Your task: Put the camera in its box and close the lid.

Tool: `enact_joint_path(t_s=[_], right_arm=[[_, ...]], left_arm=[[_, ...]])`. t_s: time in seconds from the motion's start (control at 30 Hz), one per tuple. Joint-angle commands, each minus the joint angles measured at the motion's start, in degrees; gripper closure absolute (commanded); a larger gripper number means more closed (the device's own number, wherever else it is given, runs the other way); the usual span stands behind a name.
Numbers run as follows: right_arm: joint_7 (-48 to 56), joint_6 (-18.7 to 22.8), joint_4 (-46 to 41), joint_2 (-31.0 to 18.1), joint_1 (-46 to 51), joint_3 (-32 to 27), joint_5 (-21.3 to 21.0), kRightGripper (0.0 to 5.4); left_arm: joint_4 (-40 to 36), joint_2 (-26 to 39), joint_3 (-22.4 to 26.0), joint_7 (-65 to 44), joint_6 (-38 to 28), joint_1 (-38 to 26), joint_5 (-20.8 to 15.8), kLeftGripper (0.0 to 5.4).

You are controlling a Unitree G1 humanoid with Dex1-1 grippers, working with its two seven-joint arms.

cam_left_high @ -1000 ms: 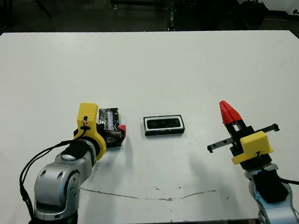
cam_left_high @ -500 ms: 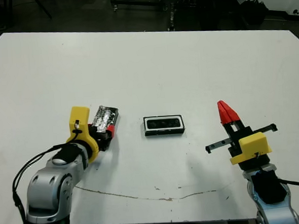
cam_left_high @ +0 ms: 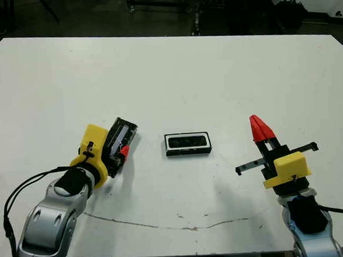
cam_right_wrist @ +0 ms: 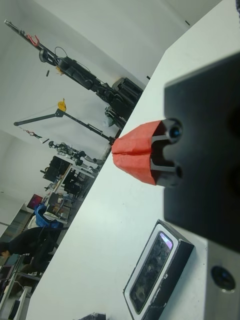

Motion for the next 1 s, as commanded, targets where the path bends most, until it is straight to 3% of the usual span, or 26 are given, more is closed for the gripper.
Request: enact_joint_path(t_s=[0.03, 0.27, 0.43, 0.77, 1.0], right_arm=[[-0.7, -0.4, 0.5, -0.1, 0.5, 0.0, -0.2, 5.40], [-1.1, -0.8, 1.3, -0.1, 0.9, 0.2, 0.0, 5.40], [-1.5, -0.6, 1.4, -0.2, 1.2, 0.5, -0.7, 5.40], [-1.6, -0.6, 1.5, -0.3, 0.8, 1.4, -1.7, 5.40], [-1.3, -0.5, 1.1, -0.9, 0.8, 1.1, -1.7, 5.40]], left_arm=[[3.0, 4.0, 0.4, -5.0, -5.6, -0.6, -0.1, 2.25], [11.8, 9.8, 3.3, -19.5, -12.4, -8.6, -5.9, 2.25], [20.0, 12.5, 2.7, -29.4, -15.8, -16.5, -8.4, 2.25], [44.9, 10.6, -4.4, -45.6, -32.9, -31.2, -3.9, 2.25], [54.5, 7.2, -7.7, -53.3, -39.1, -36.4, -2.1, 2.25]])
